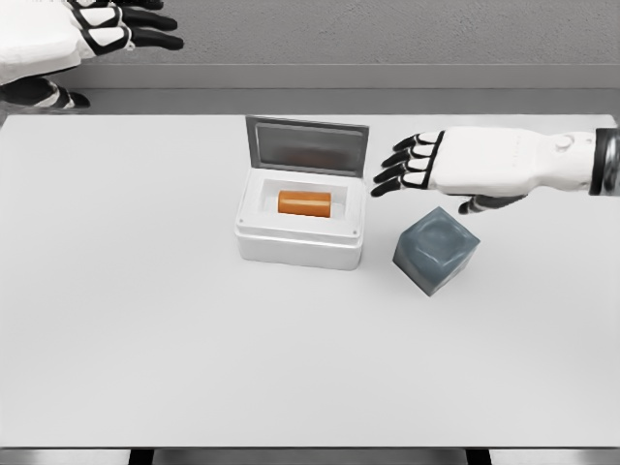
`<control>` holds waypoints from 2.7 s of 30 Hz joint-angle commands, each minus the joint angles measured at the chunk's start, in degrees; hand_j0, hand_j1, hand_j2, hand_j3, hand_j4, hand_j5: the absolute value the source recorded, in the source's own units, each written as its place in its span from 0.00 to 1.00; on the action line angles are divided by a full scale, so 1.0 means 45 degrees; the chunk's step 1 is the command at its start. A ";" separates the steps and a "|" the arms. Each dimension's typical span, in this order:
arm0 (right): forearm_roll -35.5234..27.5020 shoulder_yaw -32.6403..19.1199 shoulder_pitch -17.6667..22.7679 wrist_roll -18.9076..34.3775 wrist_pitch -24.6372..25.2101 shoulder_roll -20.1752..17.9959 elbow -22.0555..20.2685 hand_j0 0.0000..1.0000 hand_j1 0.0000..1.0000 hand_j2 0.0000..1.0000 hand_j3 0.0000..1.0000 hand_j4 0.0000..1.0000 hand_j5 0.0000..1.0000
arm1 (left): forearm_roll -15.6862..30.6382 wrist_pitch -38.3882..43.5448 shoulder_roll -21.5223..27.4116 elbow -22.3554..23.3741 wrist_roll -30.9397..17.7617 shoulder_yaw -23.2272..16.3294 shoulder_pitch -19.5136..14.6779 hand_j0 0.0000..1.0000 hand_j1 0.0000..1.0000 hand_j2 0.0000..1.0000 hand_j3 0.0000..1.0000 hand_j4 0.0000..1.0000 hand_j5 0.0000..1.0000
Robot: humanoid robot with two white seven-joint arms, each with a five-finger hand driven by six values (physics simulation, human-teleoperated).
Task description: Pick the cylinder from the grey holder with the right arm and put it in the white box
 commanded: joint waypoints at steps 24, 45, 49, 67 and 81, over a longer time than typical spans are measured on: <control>-0.1920 -0.8166 0.7830 -0.0002 0.0014 0.2205 0.1047 1.00 1.00 1.00 1.00 1.00 1.00 | -0.0723 0.2734 -0.5917 0.5840 -0.1286 -0.7280 -0.5489 1.00 1.00 1.00 1.00 1.00 1.00; -0.1939 -0.8186 0.7869 -0.0002 0.0014 0.2224 0.1067 1.00 1.00 1.00 1.00 1.00 1.00 | -0.3047 0.2247 -0.6504 0.7716 -0.1286 -0.9097 -0.5606 1.00 1.00 1.00 1.00 1.00 1.00; -0.1939 -0.8186 0.7869 -0.0002 0.0014 0.2224 0.1067 1.00 1.00 1.00 1.00 1.00 1.00 | -0.3946 0.2148 -0.6504 0.7911 -0.1286 -0.9097 -0.5645 1.00 1.00 1.00 1.00 1.00 1.00; -0.1939 -0.8186 0.7869 -0.0002 0.0014 0.2244 0.1086 1.00 1.00 1.00 1.00 1.00 1.00 | -0.5275 0.1602 -0.6621 0.6974 -0.1286 -0.9644 -0.5997 1.00 1.00 1.00 1.00 1.00 1.00; -0.1959 -0.8186 0.7869 -0.0002 0.0014 0.2244 0.1067 1.00 1.00 1.00 1.00 1.00 1.00 | -0.3851 0.1446 -0.3575 0.4532 -0.1286 -0.8297 -0.5880 1.00 1.00 1.00 1.00 1.00 1.00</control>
